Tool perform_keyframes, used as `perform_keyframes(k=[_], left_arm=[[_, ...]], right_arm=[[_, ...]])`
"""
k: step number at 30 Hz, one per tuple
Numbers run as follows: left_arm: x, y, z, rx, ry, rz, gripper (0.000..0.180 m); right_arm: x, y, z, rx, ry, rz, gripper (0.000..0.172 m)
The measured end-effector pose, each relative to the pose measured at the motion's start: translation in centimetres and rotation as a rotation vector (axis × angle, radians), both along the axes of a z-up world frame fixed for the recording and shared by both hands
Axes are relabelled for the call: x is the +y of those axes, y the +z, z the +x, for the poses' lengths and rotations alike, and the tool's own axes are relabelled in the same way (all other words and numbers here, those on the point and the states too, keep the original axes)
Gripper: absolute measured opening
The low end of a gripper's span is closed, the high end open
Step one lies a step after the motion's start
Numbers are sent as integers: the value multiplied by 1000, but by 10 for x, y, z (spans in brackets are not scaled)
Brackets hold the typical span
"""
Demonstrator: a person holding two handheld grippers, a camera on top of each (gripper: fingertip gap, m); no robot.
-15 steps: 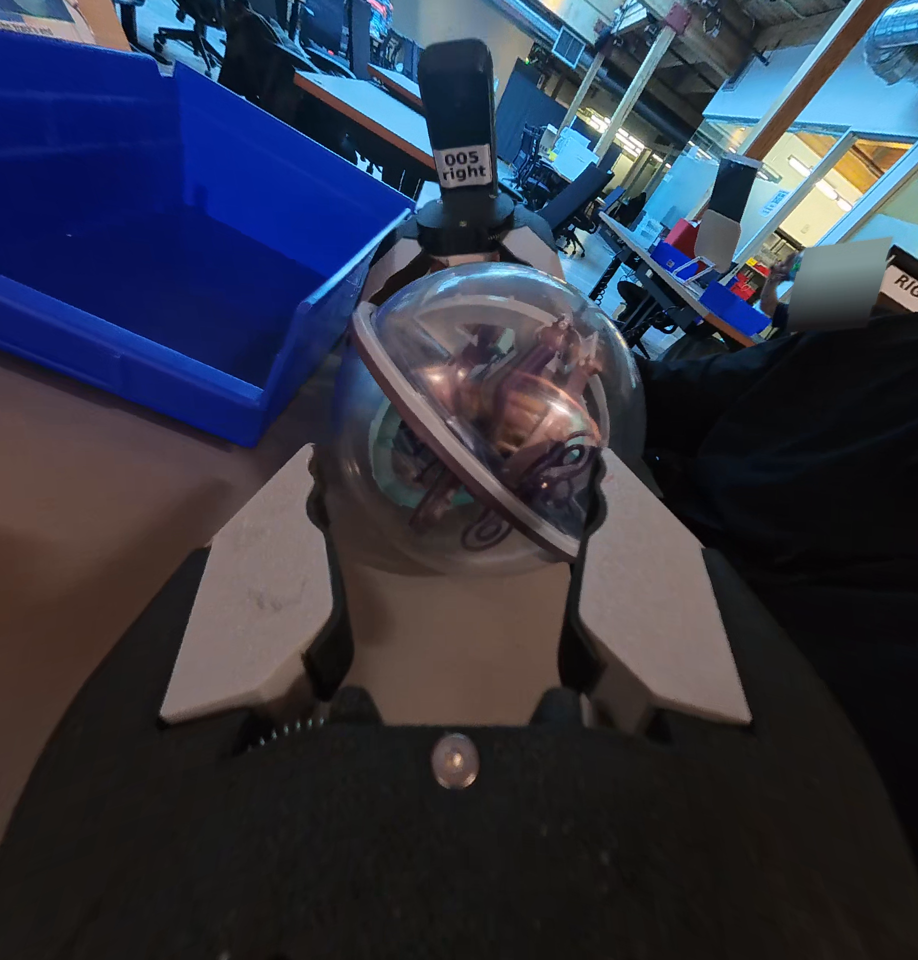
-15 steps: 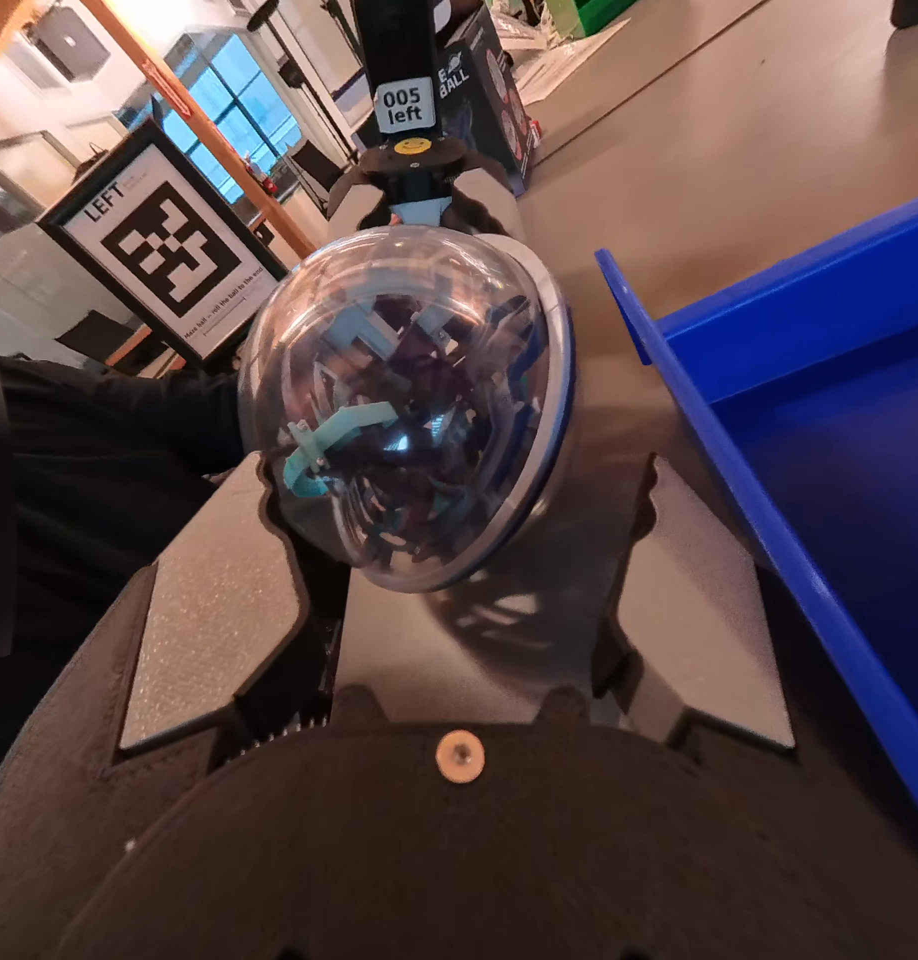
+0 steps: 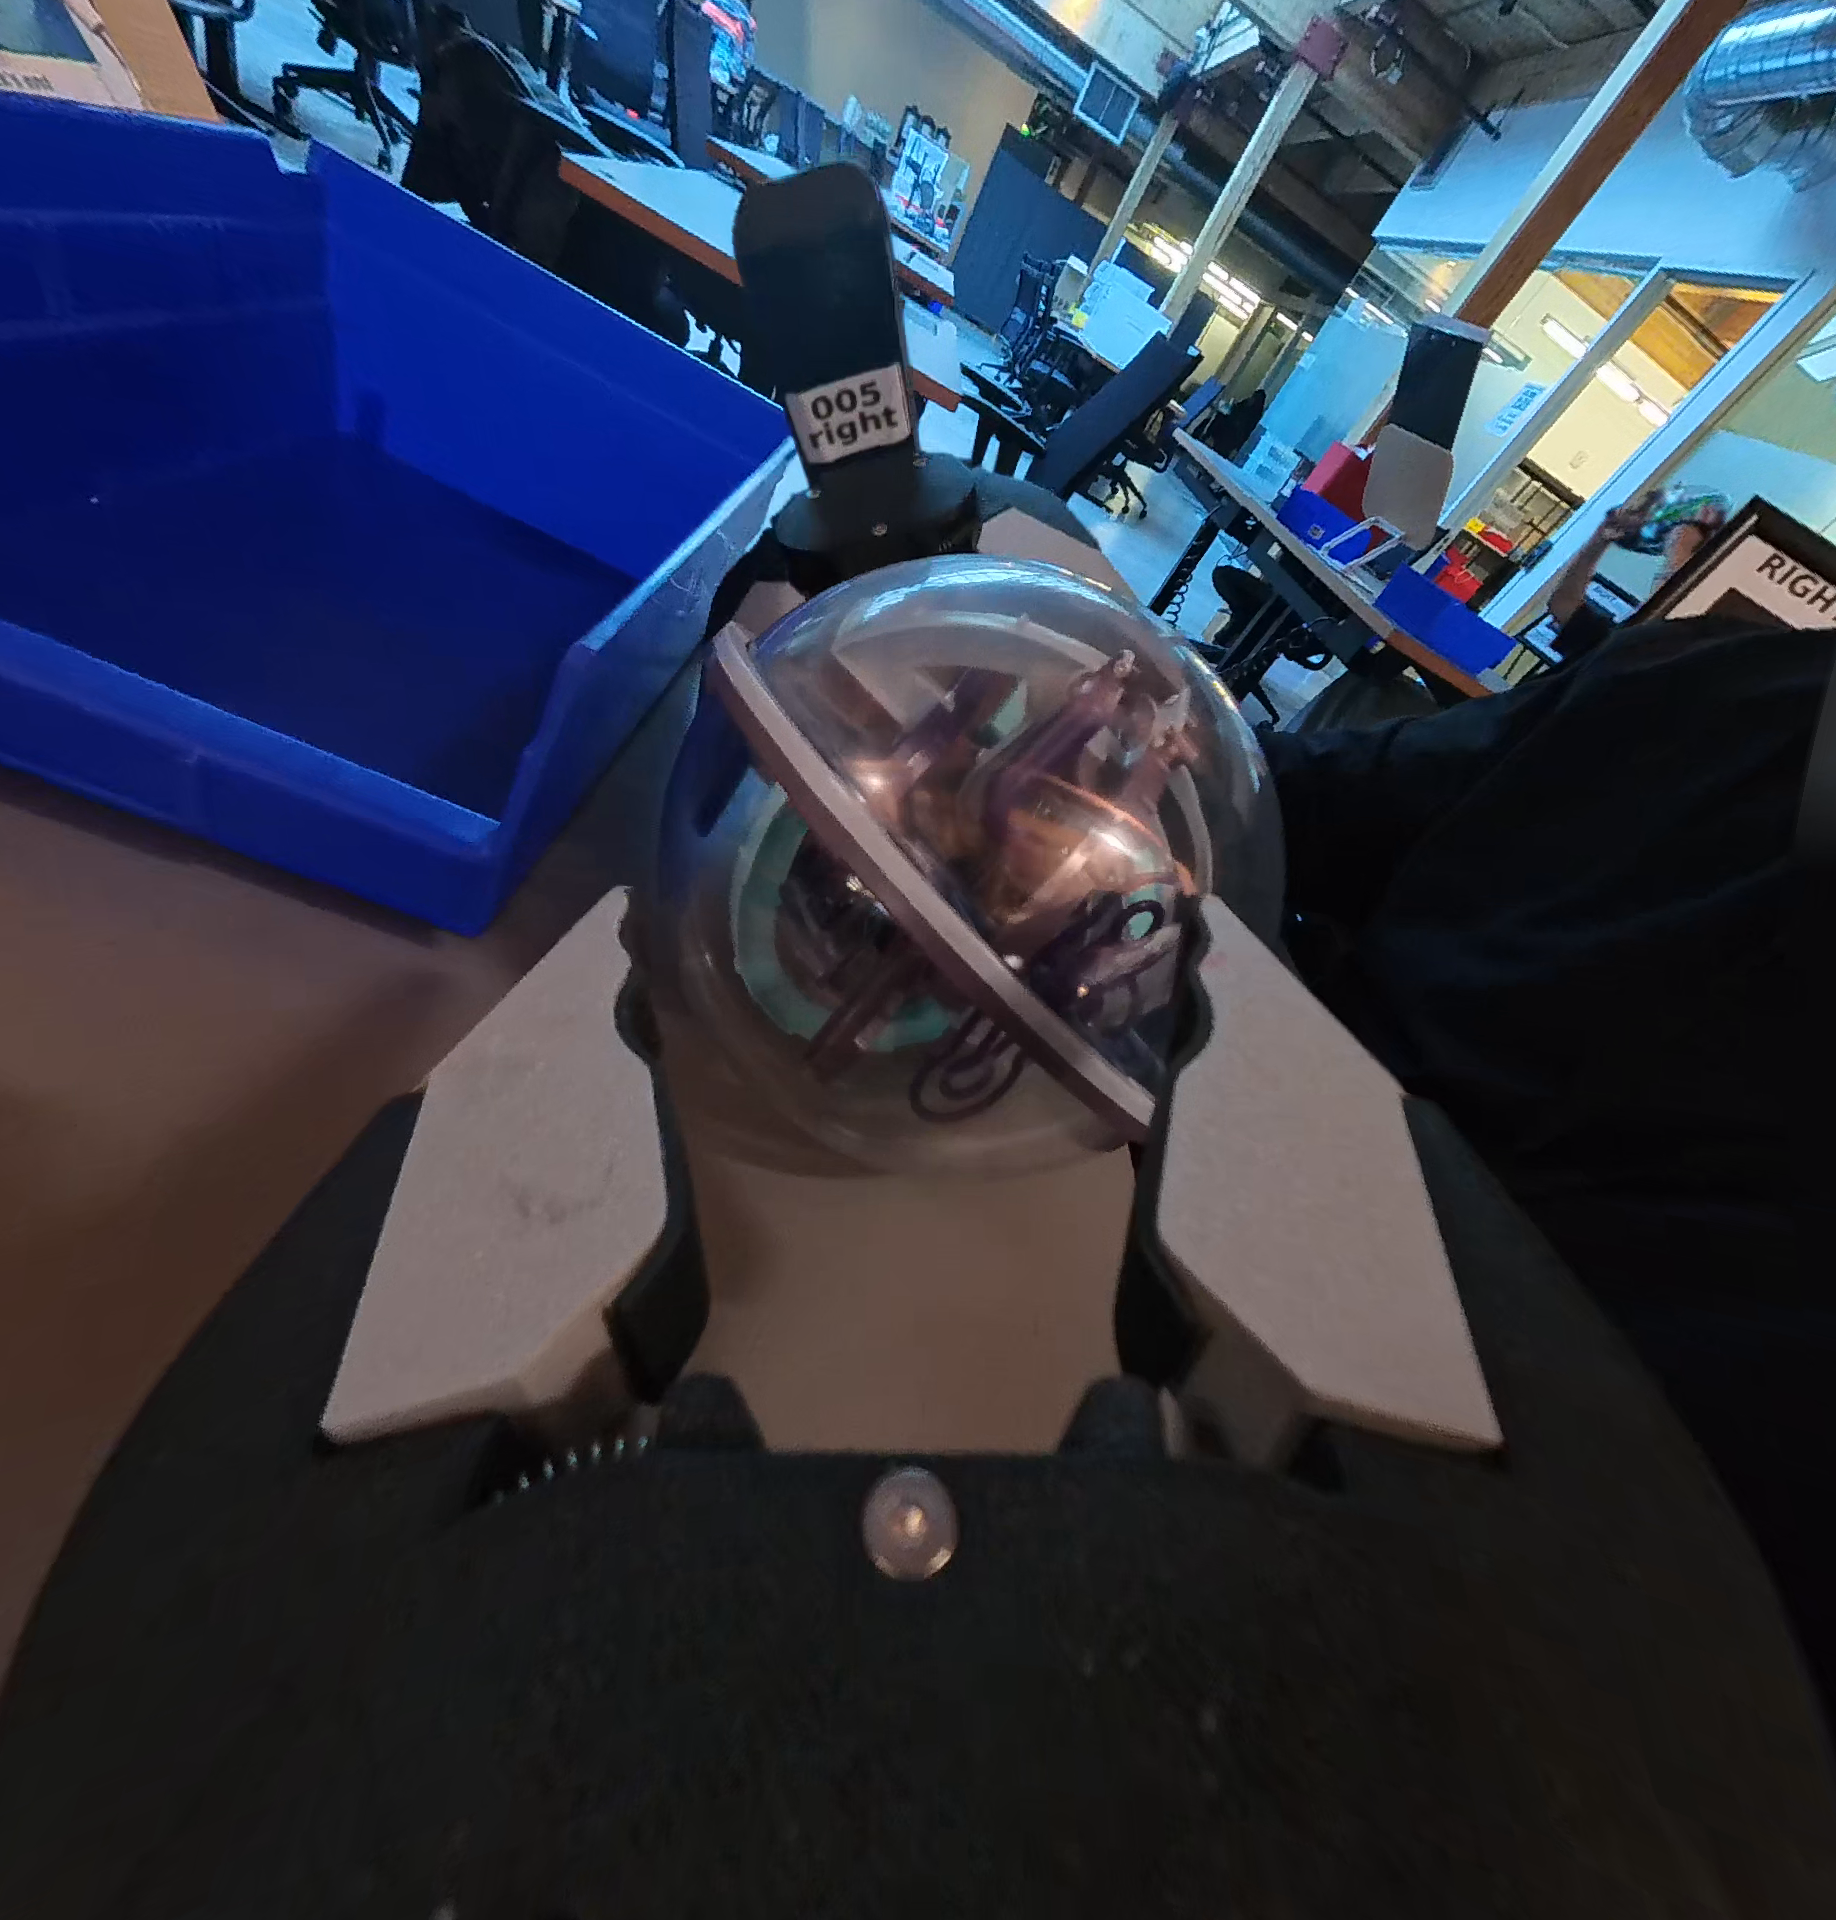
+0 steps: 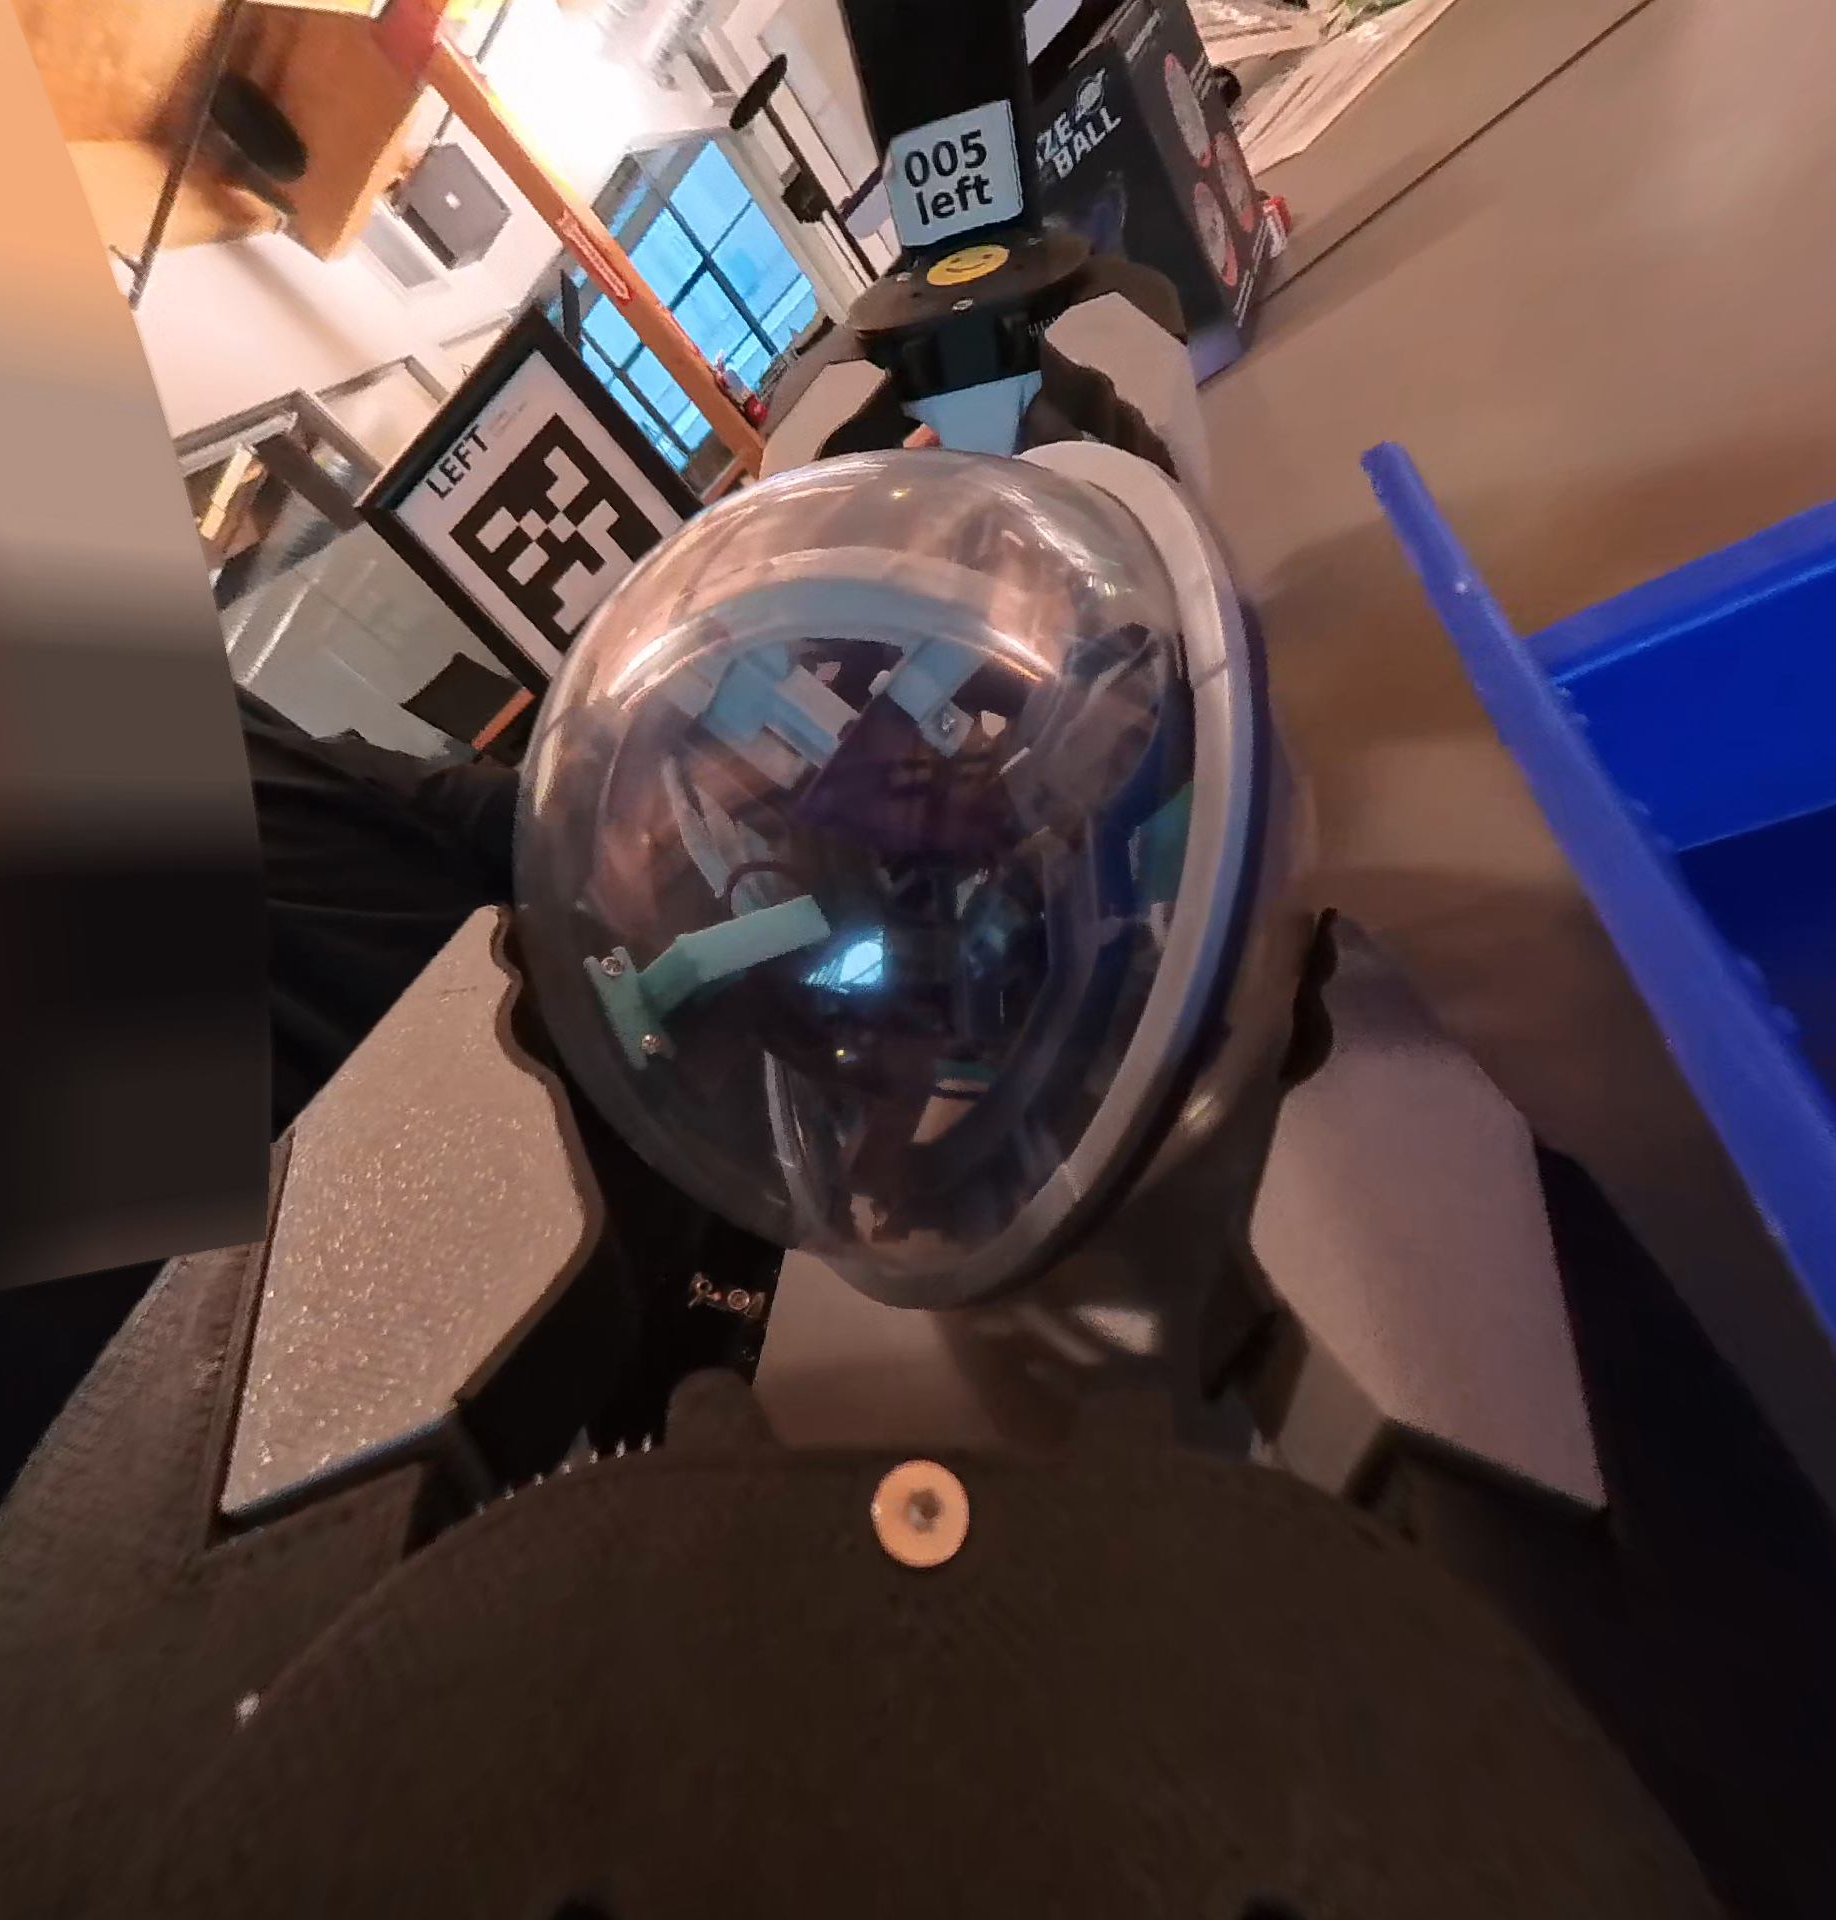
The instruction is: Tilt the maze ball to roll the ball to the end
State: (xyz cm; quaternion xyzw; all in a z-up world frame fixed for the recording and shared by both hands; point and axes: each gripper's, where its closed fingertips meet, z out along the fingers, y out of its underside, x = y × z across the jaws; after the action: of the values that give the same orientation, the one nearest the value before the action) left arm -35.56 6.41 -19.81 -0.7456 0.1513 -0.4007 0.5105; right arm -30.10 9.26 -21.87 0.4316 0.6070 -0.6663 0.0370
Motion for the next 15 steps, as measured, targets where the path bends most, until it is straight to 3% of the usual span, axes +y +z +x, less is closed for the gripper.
perform_keyframes(k=[15], left_arm=[[6, 3, 0, -36, 42, -16, 94]], right_arm=[[5, 4, -6, 22, -31, -40, 141]])
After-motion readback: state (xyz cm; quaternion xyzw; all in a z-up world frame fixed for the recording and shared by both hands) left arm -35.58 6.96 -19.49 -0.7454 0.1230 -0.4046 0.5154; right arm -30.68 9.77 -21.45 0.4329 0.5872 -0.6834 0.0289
